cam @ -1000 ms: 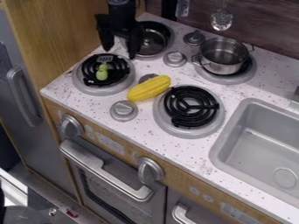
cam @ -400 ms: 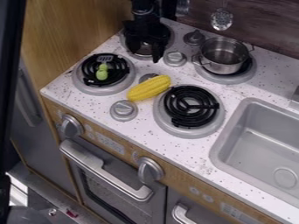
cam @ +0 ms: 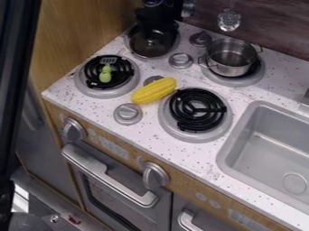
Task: Moveu a tampa da panela de prata para o queimador inferior direito
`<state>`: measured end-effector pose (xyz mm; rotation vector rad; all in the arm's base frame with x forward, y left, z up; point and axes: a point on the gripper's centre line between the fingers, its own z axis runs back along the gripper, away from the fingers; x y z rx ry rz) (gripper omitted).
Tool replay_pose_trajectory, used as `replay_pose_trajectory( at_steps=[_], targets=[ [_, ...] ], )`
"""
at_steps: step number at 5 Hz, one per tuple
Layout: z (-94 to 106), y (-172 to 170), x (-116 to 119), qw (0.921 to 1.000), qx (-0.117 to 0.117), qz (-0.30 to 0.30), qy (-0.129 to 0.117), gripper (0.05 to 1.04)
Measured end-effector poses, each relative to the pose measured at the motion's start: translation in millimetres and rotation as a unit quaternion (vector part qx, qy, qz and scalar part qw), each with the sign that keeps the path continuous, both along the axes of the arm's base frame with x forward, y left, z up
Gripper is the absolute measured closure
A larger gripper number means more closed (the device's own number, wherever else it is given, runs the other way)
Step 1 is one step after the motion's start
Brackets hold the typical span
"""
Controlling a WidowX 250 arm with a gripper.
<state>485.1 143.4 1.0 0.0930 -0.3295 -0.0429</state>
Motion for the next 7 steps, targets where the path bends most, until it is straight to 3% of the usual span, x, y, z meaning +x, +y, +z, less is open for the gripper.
replay_pose_trajectory(
  at_steps=[2,3,4,6,7],
  targets=[
    [-9.9,24,22,0.9993,-0.01,0.037,0.002,0.083],
    [-24.9,36,20,0.9984,-0.011,0.049,0.027,0.083],
    [-27.9,38,22,0.9981,-0.011,0.053,0.031,0.137],
    [-32.5,42,13,0.9972,-0.015,0.058,0.045,0.702],
    [-32.7,39,9,0.9971,-0.018,0.055,0.048,0.844]
  ],
)
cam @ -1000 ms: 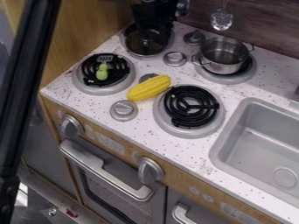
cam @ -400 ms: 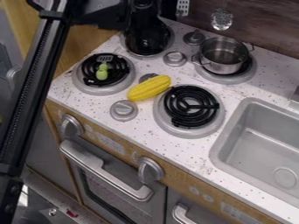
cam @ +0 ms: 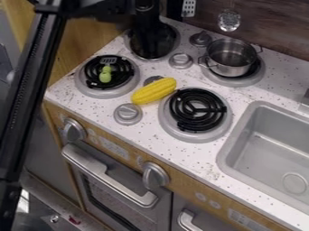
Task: Moveu a tampa da panela de prata para o queimador inferior direito
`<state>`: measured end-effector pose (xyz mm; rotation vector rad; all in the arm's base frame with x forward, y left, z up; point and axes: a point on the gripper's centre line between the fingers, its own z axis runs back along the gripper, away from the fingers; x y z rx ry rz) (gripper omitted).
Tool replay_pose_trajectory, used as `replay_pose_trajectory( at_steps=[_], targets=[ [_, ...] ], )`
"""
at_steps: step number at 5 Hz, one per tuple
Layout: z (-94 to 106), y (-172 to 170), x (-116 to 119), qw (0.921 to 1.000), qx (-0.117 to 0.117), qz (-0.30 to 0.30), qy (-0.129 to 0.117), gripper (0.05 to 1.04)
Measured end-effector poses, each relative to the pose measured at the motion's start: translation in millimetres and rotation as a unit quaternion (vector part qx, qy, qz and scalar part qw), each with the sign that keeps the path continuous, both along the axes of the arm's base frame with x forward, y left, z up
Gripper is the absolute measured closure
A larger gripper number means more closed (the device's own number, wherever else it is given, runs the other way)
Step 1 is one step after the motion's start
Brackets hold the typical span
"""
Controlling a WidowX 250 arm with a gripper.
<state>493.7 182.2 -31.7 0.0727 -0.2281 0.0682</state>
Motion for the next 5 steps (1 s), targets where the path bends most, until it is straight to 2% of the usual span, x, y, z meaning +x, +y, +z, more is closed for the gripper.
replay_pose_trajectory(
  at_steps=[1,2,3,4,5],
  targets=[
    [5.3,-11,-7,0.9999,-0.01,-0.007,-0.009,0.979],
    [46.3,-21,-13,0.9983,-0.002,-0.012,-0.057,1.01],
    [71.5,-32,-25,0.9962,-0.001,-0.018,-0.086,0.998],
    [71.4,-35,-26,0.9965,-0.003,-0.02,-0.081,0.847],
    [59.8,-29,-19,0.9976,0.003,-0.022,-0.065,0.58]
  ],
)
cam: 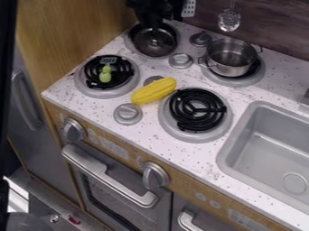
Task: Moveu a tampa da panela de prata para o queimador inferior direito
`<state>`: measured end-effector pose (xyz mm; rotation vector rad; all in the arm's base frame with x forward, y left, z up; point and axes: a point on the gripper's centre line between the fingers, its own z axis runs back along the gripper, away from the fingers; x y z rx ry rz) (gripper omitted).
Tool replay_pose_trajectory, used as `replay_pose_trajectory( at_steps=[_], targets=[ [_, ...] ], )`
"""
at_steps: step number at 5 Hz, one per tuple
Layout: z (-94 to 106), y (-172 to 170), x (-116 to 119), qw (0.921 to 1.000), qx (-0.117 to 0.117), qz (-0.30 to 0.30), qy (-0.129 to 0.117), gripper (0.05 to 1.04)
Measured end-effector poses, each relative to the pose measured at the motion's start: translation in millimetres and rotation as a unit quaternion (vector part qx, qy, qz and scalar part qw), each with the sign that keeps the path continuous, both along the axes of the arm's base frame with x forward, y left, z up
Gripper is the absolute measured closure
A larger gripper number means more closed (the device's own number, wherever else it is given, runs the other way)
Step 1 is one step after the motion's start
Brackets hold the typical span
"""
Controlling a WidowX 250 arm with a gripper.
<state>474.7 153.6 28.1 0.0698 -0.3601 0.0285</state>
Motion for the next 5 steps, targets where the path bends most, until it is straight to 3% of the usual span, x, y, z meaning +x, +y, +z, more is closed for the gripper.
replay_pose_trajectory(
  at_steps=[1,2,5],
  targets=[
    [-16.2,5,7,0.9998,0.004,0.002,0.018,0.258],
    [-32.6,10,15,0.9994,0.003,0.01,0.032,0.073],
    [-56.6,15,38,0.9987,0.015,0.011,0.048,0.119]
  ],
)
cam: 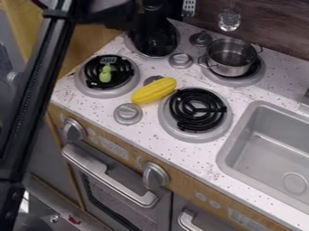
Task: Moveu a tampa da panela de prata para o queimador inferior direito
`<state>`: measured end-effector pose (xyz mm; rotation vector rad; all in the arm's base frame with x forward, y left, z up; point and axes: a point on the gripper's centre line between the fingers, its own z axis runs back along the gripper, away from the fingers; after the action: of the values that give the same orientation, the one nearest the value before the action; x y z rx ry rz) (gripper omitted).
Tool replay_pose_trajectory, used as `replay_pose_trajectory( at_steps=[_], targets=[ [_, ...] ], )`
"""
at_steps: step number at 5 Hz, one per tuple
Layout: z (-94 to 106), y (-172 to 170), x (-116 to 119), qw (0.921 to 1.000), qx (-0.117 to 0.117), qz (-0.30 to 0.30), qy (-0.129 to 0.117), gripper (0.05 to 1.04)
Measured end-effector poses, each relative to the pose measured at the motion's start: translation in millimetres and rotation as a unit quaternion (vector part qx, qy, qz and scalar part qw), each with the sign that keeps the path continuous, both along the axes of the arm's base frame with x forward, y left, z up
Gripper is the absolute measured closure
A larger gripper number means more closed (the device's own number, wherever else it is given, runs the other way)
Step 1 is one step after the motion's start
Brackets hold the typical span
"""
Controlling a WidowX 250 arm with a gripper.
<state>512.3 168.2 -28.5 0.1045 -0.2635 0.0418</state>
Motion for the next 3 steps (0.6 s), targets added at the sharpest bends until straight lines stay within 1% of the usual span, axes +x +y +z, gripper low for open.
replay_pose_trajectory(
  at_steps=[1,2,3],
  targets=[
    [0.9,-0.3,0.9,1.0,0.0,0.003,-0.002,0.392],
    [0.0,0.6,1.1,1.0,0.003,0.005,-0.003,0.705],
    [-0.3,1.2,1.0,1.0,0.005,0.007,-0.004,0.831]
  ],
)
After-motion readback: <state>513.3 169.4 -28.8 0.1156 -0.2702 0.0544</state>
